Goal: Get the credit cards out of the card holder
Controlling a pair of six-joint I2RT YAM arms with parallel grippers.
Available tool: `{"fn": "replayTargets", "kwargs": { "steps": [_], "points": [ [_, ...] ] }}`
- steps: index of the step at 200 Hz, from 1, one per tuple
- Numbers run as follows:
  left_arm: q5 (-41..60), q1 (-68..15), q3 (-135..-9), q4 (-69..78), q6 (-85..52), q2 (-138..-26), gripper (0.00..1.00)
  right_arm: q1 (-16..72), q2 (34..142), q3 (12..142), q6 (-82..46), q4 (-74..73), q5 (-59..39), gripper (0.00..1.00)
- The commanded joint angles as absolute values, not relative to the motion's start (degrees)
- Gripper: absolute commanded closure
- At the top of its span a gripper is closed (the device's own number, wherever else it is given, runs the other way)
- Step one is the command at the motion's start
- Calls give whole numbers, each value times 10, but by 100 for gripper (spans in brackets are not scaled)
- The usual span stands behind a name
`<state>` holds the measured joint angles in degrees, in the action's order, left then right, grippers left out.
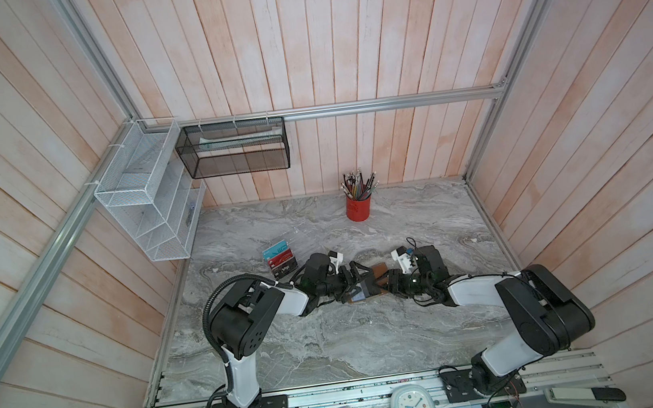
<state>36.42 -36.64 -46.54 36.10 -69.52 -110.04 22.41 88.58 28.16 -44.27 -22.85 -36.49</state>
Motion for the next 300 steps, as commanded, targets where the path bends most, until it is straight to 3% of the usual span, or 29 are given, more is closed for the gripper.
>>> {"fn": "replayTargets", "kwargs": {
  "steps": [1, 119, 186, 244, 300],
  "points": [
    [353, -362, -444, 336, -698, -1119, 0, 233, 879, 268, -472, -278, -365, 46],
    [353, -361, -425, 343, -698, -1120, 0, 226, 908, 238, -471, -321, -369, 49],
    [356, -362, -421, 347, -698, -1124, 0, 223, 941, 195, -516, -454, -399, 53],
    [355, -362, -413, 352, -700, -1125, 0, 217, 992, 172, -564, -587, -430, 59],
    [355, -362, -410, 356, -701, -1125, 0, 217, 1016, 177, -571, -619, -422, 70]
  ]
}}
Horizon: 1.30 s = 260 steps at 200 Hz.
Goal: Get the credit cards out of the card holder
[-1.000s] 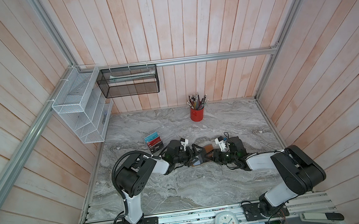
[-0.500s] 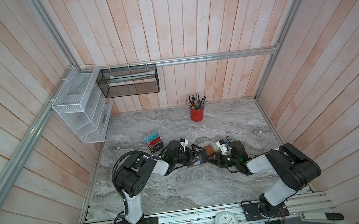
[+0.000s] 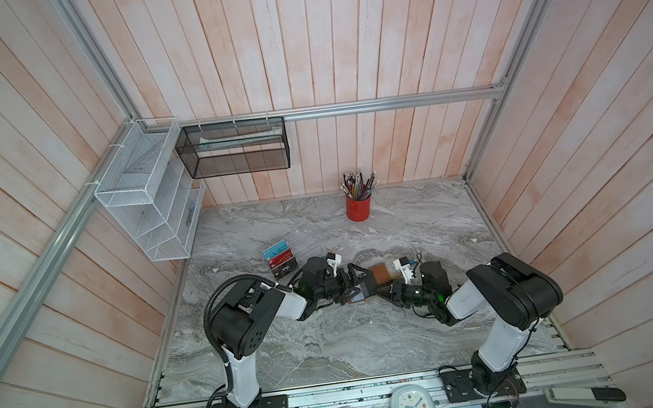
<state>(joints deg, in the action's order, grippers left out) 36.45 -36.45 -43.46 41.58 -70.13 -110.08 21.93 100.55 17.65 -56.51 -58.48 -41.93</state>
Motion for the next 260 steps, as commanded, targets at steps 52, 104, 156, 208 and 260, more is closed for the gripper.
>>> {"fn": "replayTargets", "kwargs": {
  "steps": [52, 104, 156, 208, 260],
  "points": [
    [356, -361, -405, 361, -704, -1127, 0, 217, 1015, 195, -549, -584, -403, 85],
    [361, -357, -401, 361, -701, -1125, 0, 217, 1006, 209, -514, -537, -394, 100],
    [367, -351, -404, 353, -694, -1122, 0, 216, 949, 215, -478, -457, -376, 100],
    [382, -350, -426, 363, -672, -1097, 0, 204, 861, 246, -434, -339, -374, 100],
    [389, -348, -453, 377, -633, -1039, 0, 203, 796, 331, -354, -168, -410, 100]
  ]
}}
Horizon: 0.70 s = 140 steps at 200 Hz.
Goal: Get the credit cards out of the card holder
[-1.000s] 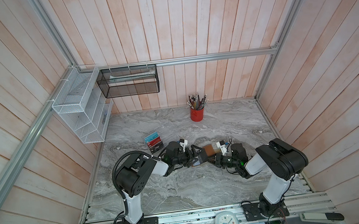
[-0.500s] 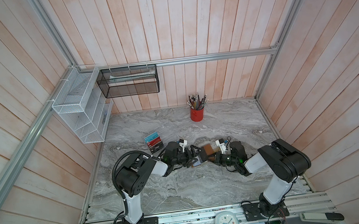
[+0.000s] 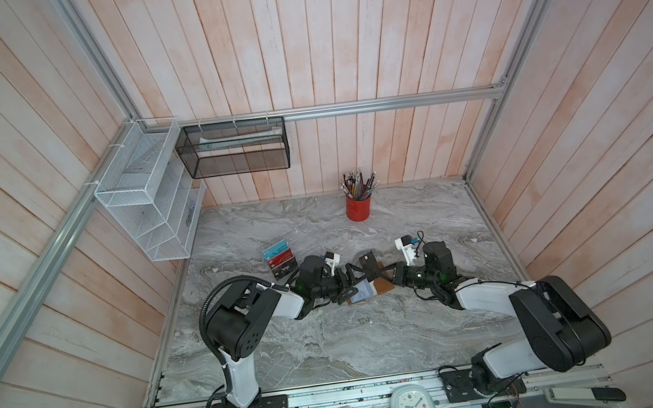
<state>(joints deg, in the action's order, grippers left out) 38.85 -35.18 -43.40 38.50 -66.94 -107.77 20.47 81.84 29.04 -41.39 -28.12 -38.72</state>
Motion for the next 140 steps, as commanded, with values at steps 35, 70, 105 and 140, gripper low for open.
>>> {"fn": "replayTargets", "kwargs": {
  "steps": [35, 70, 105, 140],
  "points": [
    [399, -341, -463, 367, -603, -991, 2, 204, 781, 384, -292, -58, -419, 100],
    [326, -335, -526, 136, -501, -927, 2, 213, 765, 426, -232, 36, -377, 100],
    [260, -328, -597, -54, -446, -913, 2, 255, 765, 485, -174, 125, -278, 100],
    [272, -304, -614, -115, -430, -897, 2, 330, 755, 524, -126, 171, -176, 100]
  ]
}}
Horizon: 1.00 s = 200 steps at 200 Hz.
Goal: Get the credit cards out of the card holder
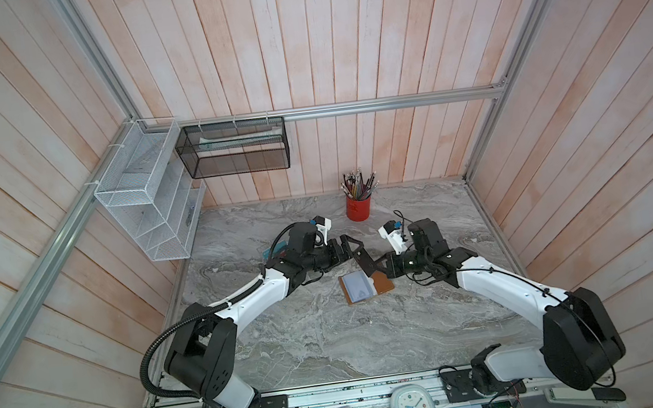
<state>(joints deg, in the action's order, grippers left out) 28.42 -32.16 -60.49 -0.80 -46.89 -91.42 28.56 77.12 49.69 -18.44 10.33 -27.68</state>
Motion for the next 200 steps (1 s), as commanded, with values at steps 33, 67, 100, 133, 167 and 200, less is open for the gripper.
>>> {"fn": "replayTargets", "kwargs": {
  "steps": [33, 67, 100, 133, 167, 200],
  "points": [
    [275, -282, -637, -180, -413, -890, 2, 374, 754, 535, -100, 190, -100, 100],
    [280, -280, -646, -209, -418, -884, 2, 405, 775, 552, -77, 204, -37, 100],
    [301, -277, -637, -222, -467, -897, 2, 432, 787, 562, -63, 197, 9, 100],
    [312, -273, -597, -167, -582, -881, 0, 466, 802, 568, -43, 184, 59, 100],
    [321, -272, -594, -145, -679, -873, 0, 490, 811, 570, -24, 168, 105, 100],
    [315, -272, -593, -143, -761, -866, 0, 510, 814, 571, -5, 152, 140, 100]
  ]
}}
